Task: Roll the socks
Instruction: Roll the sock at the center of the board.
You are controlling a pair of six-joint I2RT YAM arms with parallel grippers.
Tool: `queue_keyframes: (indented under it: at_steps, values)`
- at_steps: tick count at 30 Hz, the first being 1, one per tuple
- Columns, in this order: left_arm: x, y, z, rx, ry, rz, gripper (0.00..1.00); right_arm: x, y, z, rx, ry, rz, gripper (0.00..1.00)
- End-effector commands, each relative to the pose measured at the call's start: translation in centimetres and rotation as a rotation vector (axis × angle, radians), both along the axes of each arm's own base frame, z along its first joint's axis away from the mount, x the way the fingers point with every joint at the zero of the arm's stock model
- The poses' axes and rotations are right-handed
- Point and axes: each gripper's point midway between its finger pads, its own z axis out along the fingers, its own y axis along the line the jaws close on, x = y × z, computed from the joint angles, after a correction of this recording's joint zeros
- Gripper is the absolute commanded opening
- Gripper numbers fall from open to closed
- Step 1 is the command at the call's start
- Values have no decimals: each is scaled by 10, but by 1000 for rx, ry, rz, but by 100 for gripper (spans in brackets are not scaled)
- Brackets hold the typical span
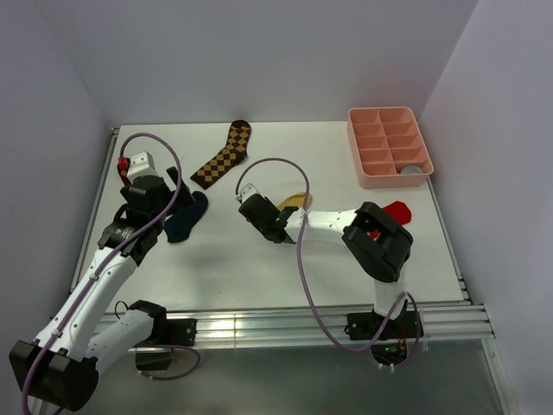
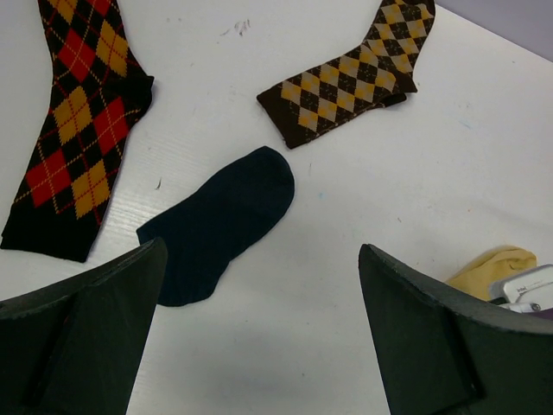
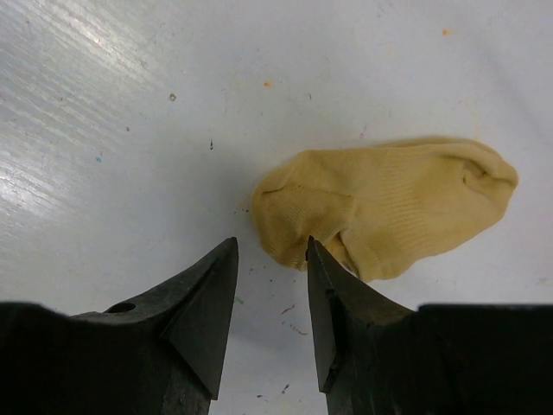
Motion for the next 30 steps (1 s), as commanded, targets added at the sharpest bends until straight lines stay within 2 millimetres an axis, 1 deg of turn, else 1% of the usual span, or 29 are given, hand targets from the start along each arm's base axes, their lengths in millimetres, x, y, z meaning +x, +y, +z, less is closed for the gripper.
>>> queue_keyframes:
  at_steps: [1, 2, 6, 8, 9, 12, 13, 16, 19, 22, 23, 24, 27, 28, 29, 30]
  values:
    - [5, -3, 18, -34, -46, 2, 98, 14, 14, 43, 62, -111, 9, 45]
    - [5, -2, 18, -35, -45, 4, 98, 14, 14, 41, 56, -109, 11, 45]
    - [4, -2, 18, -33, -44, 3, 98, 16, 18, 18, 13, -70, 28, 45]
    - [4, -1, 18, -31, -45, 5, 98, 17, 20, 12, 16, -55, 26, 45]
    - [4, -2, 18, -33, -45, 5, 98, 18, 18, 3, -1, -45, 15, 45]
    - [4, -2, 18, -33, -44, 0, 98, 19, 13, -10, -30, -32, -13, 45]
    - [4, -3, 18, -35, -45, -3, 98, 19, 9, -18, -48, -17, -24, 45]
    - [5, -4, 17, -35, -41, -8, 98, 16, 1, -31, -76, 15, -36, 44]
    - [5, -4, 18, -36, -42, -9, 98, 12, -6, -40, -62, 54, -81, 43]
    - [5, -5, 17, -37, -41, -10, 98, 5, -10, -50, -64, 108, -87, 40]
    - [5, -5, 18, -38, -43, -13, 98, 3, -12, -55, -71, 121, -89, 38]
    - [5, -5, 17, -37, -40, -12, 98, 2, -16, -58, -77, 138, -100, 31]
    - [6, -6, 18, -40, -44, -19, 98, -3, -20, -67, -81, 178, -113, 20]
    - [6, -7, 17, -40, -43, -24, 98, -4, -20, -67, -80, 186, -116, 15]
    - [6, -9, 18, -45, -44, -36, 98, -5, -19, -70, -77, 203, -115, 6]
    - [7, -11, 19, -51, -49, -42, 98, -6, -20, -71, -74, 218, -115, 3]
